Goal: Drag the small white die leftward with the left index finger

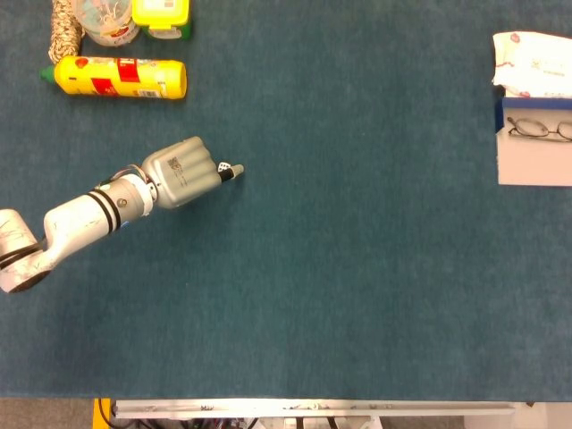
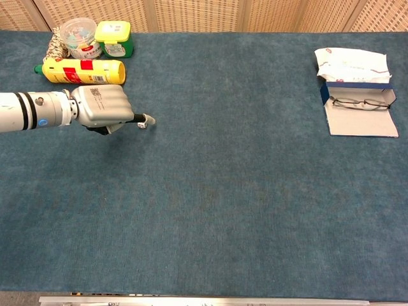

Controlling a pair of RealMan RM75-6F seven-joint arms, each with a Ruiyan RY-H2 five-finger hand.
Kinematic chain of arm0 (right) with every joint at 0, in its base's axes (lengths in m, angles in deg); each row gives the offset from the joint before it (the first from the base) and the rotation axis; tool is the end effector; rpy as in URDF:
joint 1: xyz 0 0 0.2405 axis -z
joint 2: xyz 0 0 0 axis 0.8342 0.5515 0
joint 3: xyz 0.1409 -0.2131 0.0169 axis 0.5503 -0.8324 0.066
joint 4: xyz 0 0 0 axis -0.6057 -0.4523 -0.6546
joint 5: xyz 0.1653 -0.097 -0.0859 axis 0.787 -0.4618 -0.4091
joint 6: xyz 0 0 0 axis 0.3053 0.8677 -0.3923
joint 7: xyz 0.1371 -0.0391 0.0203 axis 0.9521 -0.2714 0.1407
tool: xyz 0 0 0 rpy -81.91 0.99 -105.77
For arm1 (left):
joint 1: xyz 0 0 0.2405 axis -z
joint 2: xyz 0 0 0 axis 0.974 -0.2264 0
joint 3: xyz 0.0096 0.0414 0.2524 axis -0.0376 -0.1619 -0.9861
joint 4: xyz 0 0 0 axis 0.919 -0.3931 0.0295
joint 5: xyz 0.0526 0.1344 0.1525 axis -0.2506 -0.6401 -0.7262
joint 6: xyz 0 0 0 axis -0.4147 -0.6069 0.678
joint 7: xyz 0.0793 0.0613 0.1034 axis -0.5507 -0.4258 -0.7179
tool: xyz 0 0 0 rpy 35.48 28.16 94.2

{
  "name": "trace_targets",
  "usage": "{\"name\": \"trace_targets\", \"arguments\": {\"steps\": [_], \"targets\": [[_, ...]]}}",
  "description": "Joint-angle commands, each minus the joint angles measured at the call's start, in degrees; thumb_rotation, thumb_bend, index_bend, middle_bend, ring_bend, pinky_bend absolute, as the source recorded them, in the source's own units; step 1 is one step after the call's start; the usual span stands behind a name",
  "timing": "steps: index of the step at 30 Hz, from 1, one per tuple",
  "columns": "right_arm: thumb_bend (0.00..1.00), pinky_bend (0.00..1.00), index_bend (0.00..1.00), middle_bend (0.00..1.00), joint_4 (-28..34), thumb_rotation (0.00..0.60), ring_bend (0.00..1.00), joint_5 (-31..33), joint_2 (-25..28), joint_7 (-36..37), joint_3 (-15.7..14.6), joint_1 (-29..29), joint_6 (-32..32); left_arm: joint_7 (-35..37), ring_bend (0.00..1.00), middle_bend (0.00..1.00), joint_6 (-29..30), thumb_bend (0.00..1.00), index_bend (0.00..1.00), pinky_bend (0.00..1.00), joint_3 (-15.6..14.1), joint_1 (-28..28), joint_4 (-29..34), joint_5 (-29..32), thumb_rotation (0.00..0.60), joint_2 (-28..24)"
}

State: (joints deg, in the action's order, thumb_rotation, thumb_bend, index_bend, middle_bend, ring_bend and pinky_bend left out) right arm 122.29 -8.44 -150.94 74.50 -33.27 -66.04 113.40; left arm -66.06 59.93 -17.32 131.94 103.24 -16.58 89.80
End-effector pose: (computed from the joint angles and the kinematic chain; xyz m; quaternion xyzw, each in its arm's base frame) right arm -0.3337 -0.2274 0.1756 0.5627 -0.4091 0.4025 0.5950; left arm -0.1908 0.3602 -0.0100 -0.9465 -0.0371 -0.1383 0.2891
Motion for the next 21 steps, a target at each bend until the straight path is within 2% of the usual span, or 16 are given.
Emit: {"name": "trace_targets", "arguments": {"steps": [1, 21], "targets": [[0.06, 0.26, 0.34, 0.32, -0.01, 0.600, 0.17, 0.04, -0.01, -0.09, 0.00, -0.02, -0.05, -0.42, 0.91, 1.00, 0.13, 0.98, 0.10, 1.00, -0.27, 0.02, -0.19, -0.10, 0.600, 0.11], [0.06, 0.26, 0.34, 0.32, 0.18, 0.600, 0.17, -0.09, 0.00, -0.50, -0.16, 0.09, 0.09, -1.59, 0.91, 1.00, 2.18, 0.98, 0.11, 1.00, -2.18, -0.83, -1.21, -0.30, 0.600, -0.95]]}}
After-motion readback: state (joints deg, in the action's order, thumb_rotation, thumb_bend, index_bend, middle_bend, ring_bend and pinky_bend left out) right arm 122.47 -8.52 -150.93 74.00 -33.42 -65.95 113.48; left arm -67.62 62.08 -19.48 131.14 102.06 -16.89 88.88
